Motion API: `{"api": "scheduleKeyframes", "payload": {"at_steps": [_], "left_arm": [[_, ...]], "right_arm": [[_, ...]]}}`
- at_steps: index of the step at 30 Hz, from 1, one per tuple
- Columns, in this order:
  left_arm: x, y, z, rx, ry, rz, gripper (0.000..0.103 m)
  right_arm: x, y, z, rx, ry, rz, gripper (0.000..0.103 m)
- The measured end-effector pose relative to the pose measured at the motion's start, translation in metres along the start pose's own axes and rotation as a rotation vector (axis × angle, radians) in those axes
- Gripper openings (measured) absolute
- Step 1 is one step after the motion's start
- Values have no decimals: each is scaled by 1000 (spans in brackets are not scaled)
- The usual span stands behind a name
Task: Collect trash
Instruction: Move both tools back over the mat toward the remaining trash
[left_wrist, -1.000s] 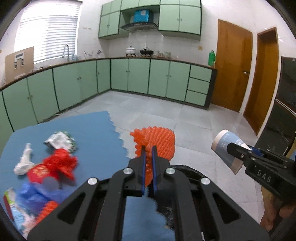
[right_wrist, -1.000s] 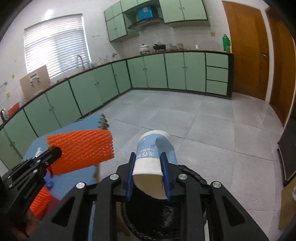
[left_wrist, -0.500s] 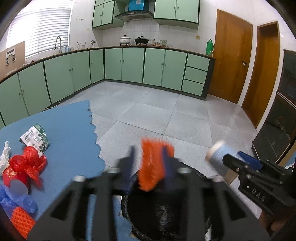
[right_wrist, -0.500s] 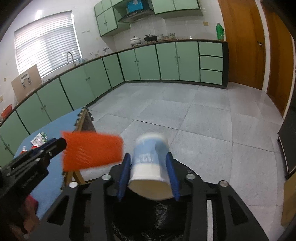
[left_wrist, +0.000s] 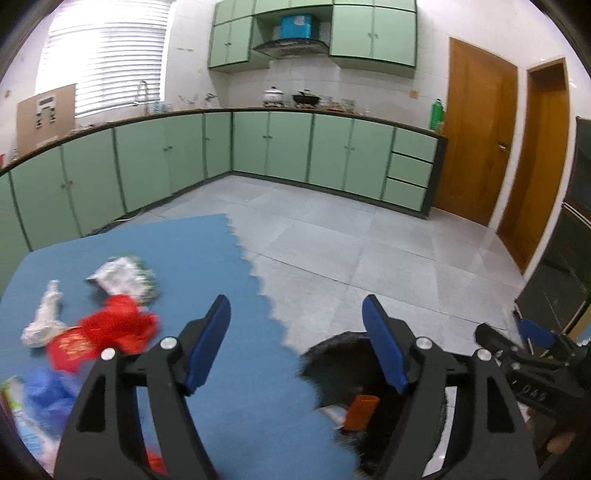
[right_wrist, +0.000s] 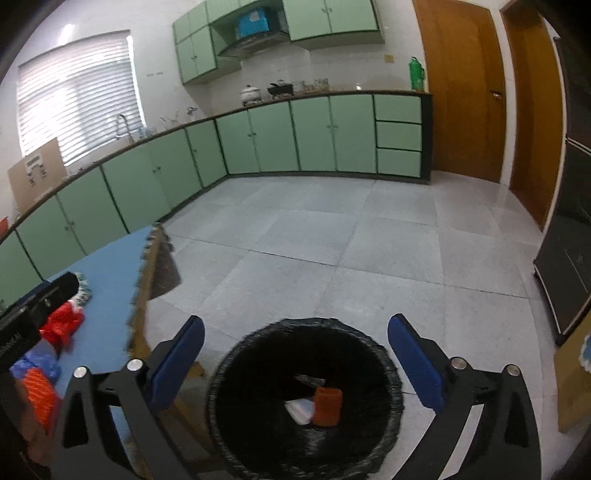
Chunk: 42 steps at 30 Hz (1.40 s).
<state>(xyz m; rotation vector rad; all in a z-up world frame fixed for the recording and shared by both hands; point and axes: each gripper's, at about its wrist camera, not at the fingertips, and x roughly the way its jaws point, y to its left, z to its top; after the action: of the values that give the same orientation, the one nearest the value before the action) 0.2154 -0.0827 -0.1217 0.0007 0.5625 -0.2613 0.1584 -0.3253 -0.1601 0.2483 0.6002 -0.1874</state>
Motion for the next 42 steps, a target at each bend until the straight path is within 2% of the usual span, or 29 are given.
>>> {"api": "scheduleKeyframes", "payload": {"at_steps": [9, 16, 25, 30, 38, 40, 42], "left_arm": [[-71, 91, -8, -95, -13, 178, 74], [-114, 153, -27, -160, -9, 303, 74], [-139, 203, -59, -189, 43, 384, 74], [-149, 233, -75, -199, 72, 425, 73], [-155, 255, -88, -215, 87, 455, 73], [-155, 258, -91, -223, 89, 456, 73], [-154, 262, -92, -234, 92, 459, 73]], "right_arm": [[-38, 81, -12, -40, -50, 124, 98], [-56, 153, -43, -135, -59, 195, 98], [-64, 216, -85, -189, -36, 240, 96], [-67, 245, -100, -213, -11, 302, 94], [-47, 275, -118, -260, 68, 327, 82], [-43, 280, -120, -273, 80, 338, 76], [-39, 286, -122, -293, 96, 345, 66]]}}
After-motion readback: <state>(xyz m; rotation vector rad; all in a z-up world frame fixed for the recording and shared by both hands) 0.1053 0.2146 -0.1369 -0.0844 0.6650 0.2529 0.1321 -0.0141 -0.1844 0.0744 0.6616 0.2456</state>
